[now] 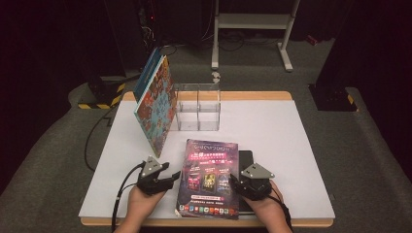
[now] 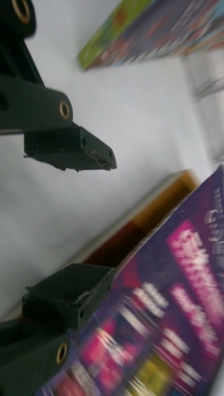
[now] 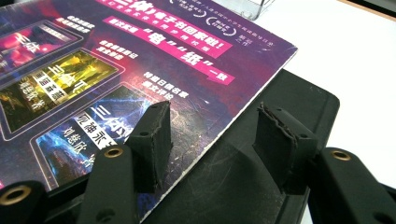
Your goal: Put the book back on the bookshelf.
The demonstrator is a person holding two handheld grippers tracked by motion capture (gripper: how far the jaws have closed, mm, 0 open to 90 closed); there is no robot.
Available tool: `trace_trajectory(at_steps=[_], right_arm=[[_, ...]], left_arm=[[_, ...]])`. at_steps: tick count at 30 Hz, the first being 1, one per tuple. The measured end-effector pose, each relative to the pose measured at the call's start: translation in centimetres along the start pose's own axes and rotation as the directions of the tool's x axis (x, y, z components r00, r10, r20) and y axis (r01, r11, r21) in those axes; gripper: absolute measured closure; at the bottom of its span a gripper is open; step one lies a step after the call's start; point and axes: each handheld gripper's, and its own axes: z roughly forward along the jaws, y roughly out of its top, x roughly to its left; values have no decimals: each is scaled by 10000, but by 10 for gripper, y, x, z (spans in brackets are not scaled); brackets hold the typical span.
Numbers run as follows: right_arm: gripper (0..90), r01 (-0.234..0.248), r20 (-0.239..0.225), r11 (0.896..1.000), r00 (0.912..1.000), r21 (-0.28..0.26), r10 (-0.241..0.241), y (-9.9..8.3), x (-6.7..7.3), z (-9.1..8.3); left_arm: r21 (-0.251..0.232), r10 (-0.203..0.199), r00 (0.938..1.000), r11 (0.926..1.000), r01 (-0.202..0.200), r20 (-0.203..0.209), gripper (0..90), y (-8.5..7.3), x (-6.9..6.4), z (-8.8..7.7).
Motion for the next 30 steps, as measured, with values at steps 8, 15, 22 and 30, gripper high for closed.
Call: trace_trajectory(at_steps=[8,15,22,30], right_arm=[[456,34,3,10000,10000,-58,-34,-1,0,0],[454,-12,-32,9998,10000,-179,12,-2,0,0],[454,24,-36,9997,10000,-226,-25,-3,0,0],[455,-6,-35,9997,10000,-249,5,-4,0,-1]], left_arm=[[605,-937,9909,9943,882,962,234,-5,-19,9],[1946,-1733,9791,9693,1505,1061,189,-18,-23,30],[1895,-1688,9813,9705,1491,925,184,-20,-24,32],[2184,-2026,9757,9590,1805,834,147,-21,-24,36]])
